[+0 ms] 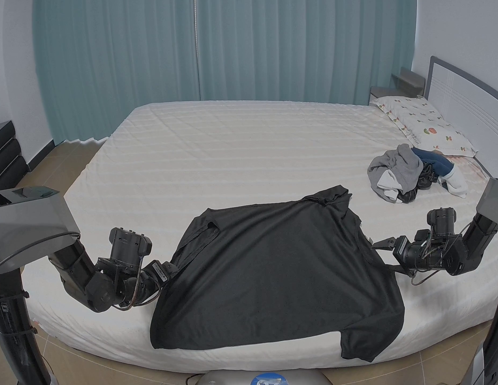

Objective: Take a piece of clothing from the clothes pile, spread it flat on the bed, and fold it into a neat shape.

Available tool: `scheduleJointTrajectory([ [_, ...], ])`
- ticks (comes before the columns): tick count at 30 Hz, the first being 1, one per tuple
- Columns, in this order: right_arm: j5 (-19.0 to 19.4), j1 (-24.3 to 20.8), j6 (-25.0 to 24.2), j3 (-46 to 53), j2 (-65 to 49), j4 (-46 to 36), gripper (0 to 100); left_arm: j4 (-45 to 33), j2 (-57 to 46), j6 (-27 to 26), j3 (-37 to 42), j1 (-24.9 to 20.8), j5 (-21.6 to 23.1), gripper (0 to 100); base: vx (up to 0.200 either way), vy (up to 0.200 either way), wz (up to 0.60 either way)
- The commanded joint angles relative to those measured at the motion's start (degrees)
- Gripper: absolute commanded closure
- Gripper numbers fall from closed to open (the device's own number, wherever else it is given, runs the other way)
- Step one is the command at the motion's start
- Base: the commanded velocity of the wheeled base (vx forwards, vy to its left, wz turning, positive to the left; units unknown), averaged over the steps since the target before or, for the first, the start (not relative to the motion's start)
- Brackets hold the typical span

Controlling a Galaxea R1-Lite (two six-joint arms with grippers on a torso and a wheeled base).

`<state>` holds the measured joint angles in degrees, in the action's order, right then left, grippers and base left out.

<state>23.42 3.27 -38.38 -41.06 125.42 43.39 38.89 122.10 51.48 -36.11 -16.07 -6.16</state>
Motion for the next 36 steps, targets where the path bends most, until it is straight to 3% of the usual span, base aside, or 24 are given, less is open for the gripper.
scheduleJointTrajectory([
  [1, -0.04, -0.28, -0.03, 0.01, 0.27, 0.03, 0, -0.13, 0.59, 0.02, 0.07, -0.19, 0.00, 0, 0.000, 0.000, 0.00],
  [6, 0.05, -0.37, -0.03, 0.01, 0.44, 0.03, 0, 0.14, 0.51, 0.20, 0.07, -0.63, 0.27, 0, 0.000, 0.000, 0.00],
  [18, -0.04, -0.72, -0.03, -0.07, 0.71, 0.03, 0, 0.22, 0.59, 2.48, -2.04, -0.81, 0.36, 0, 0.000, -0.200, 0.00],
  [30, -0.04, -1.42, -0.03, 0.19, 1.23, 0.03, 0, 0.31, 0.51, 4.07, -3.97, 0.77, 0.09, 0, 0.000, 0.000, 0.00],
  [36, -0.04, -1.77, -0.03, 0.28, 1.50, 0.12, 0, 0.49, 0.77, 4.07, -4.41, 0.69, 0.09, 0, 0.200, 0.000, 0.00],
])
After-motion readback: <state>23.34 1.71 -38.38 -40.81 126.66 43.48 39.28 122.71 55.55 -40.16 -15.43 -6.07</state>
